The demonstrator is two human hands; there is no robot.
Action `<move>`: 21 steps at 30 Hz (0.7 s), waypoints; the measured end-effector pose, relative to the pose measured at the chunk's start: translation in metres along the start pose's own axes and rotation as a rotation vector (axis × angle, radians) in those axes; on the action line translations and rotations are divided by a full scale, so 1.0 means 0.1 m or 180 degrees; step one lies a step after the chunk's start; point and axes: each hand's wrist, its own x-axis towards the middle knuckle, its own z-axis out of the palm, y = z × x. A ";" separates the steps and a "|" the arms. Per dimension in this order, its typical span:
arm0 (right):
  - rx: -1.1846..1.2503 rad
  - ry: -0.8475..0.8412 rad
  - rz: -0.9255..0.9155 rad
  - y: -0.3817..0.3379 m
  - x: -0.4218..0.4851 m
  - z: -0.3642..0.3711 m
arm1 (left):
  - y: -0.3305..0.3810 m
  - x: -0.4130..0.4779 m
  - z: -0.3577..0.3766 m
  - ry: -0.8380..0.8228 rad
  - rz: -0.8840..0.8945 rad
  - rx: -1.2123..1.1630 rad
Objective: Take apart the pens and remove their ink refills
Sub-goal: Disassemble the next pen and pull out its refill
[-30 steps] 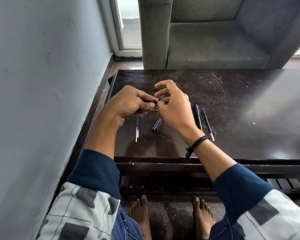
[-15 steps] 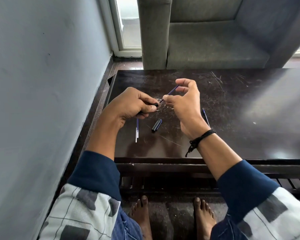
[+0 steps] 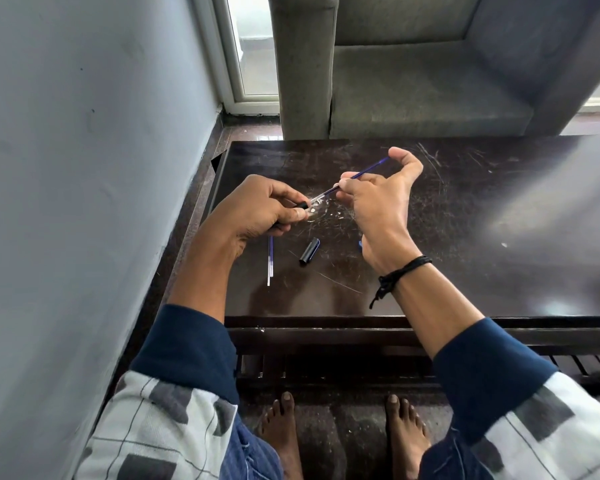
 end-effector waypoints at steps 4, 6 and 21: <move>0.0022 -0.0005 -0.0027 -0.01 0.02 0.00 | -0.02 0.02 0.00 0.0039 -0.0019 0.0051; -0.0029 -0.0058 -0.0009 0.01 0.03 0.00 | -0.02 0.02 0.00 0.0058 -0.0031 0.0088; -0.0410 -0.0182 -0.0269 0.03 0.01 0.01 | -0.04 0.05 0.03 0.0076 -0.0037 0.0157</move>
